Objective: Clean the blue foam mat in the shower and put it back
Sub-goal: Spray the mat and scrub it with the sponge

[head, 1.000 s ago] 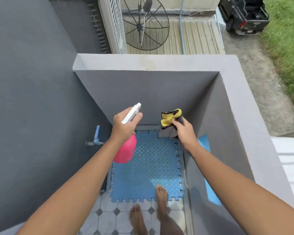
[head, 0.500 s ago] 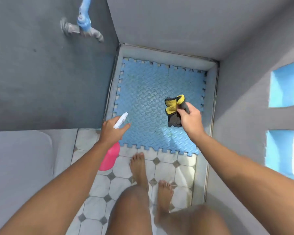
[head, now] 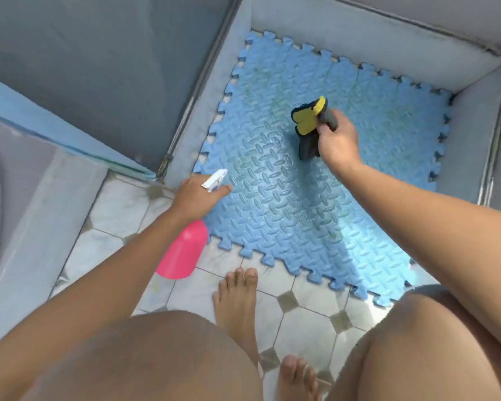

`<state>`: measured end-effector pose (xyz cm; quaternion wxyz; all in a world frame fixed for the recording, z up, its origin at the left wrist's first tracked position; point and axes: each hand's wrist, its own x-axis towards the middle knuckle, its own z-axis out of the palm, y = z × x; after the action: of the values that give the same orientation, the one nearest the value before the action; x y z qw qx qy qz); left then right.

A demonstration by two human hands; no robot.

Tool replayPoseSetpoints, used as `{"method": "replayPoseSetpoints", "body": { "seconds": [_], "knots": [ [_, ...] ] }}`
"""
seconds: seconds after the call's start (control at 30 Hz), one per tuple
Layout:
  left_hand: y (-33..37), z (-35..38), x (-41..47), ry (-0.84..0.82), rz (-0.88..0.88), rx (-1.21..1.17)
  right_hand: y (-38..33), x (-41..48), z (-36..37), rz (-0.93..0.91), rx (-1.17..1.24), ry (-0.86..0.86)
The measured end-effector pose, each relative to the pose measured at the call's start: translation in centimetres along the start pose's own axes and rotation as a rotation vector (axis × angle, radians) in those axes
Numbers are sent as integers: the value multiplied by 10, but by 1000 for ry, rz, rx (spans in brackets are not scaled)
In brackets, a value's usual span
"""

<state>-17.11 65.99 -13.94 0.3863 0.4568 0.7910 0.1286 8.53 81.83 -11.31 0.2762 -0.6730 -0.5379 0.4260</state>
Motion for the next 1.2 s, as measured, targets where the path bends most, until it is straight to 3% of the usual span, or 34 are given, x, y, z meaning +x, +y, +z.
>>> {"method": "replayPoseSetpoints", "body": {
  "seconds": [0.2, 0.43, 0.63, 0.77, 0.87, 1.0, 1.2],
  "knots": [
    [-21, -5, 11, -6, 104, -190, 11, 51, 10, -170, -194, 11],
    [-30, -10, -12, 41, 93, -85, 24, 37, 23, -198, -136, -15],
    [-43, -14, -24, 153, 84, -237, 18, 38, 45, -189, -73, -45],
    [-49, -18, -29, 176, 116, -270, 28, 34, 84, -289, -319, -179],
    [-55, -22, -29, 144, 132, -289, 30, 34, 119, -353, -572, -169],
    [-54, -28, -33, 327, 111, -344, 21, 11, 162, -598, -688, -159],
    [-65, -33, -31, 294, 148, -276, 76, -122, 173, -1331, -724, -761]
  ]
}}
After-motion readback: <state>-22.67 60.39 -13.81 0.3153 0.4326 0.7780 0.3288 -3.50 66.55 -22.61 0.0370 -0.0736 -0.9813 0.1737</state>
